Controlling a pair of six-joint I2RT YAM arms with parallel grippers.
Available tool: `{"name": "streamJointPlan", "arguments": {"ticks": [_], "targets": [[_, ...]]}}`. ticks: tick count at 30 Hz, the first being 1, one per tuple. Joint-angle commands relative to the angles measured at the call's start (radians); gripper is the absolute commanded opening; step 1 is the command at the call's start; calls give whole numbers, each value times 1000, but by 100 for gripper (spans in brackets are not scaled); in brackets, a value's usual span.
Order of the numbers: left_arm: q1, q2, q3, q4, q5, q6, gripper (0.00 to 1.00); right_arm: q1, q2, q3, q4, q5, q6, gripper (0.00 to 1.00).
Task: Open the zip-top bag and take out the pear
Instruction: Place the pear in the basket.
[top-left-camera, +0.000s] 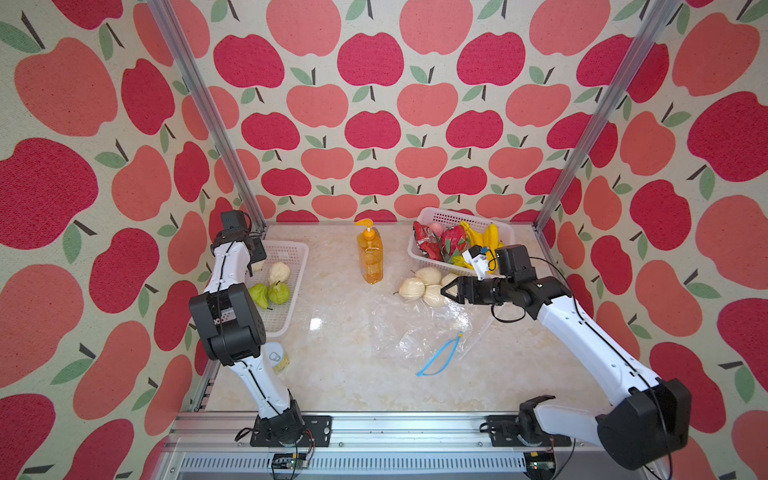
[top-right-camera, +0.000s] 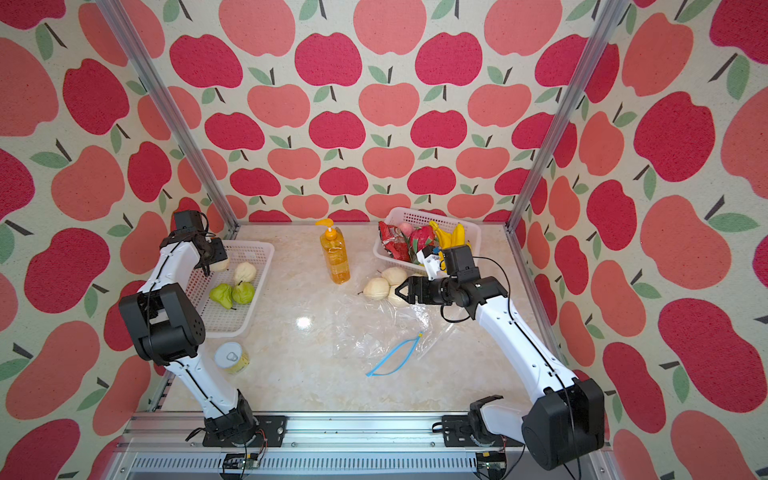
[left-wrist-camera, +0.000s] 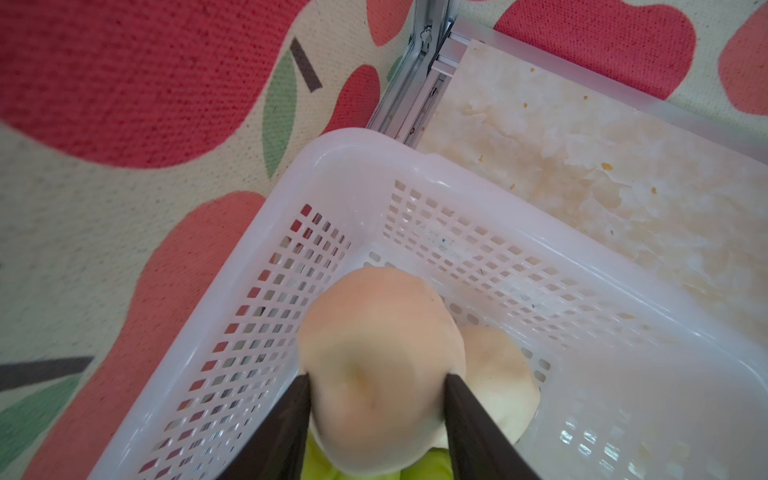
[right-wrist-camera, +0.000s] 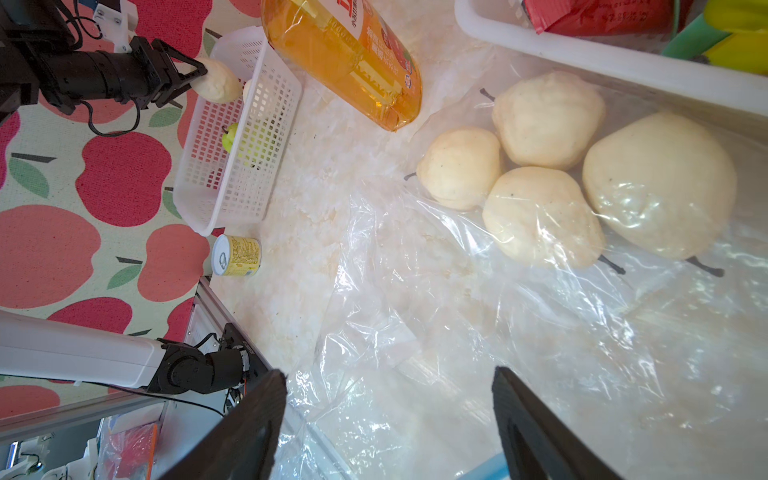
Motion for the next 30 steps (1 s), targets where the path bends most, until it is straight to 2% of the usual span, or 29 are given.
{"name": "streamJointPlan", "arguments": {"ticks": [1,2,6,8,13,18,20,24,27,30], "targets": [[12,45,39,-41,-8,17,57,-7,26,4,-18,15,-9,80],[15,52,46,-50,-5,15,61,-9,31,5,-12,12,-4,80],[15,54,62,-81,-32,16,90,-9,39,13,-6,10,-4,82],[15,27,64,-94,-9,13,93,-10,34,15,-12,30,-10,83],[-37,-140,56,-141,79,-9,94,-29,18,7,-11,43,18,84],[-176,-261,61,-309,323,-53,93,-47,2,-1,-12,45,62,83],[-254,-309,-3,-321,423,-56,91,-54,-4,-5,-15,45,74,83],[-420,-421,-170,-290,462,-85,90,-78,-13,-1,-45,49,76,82],[-465,-476,-267,-256,547,-116,88,-93,-25,-11,-58,49,78,83],[-502,-505,-355,-185,664,-93,88,-105,-37,-29,-60,48,85,83]]}}
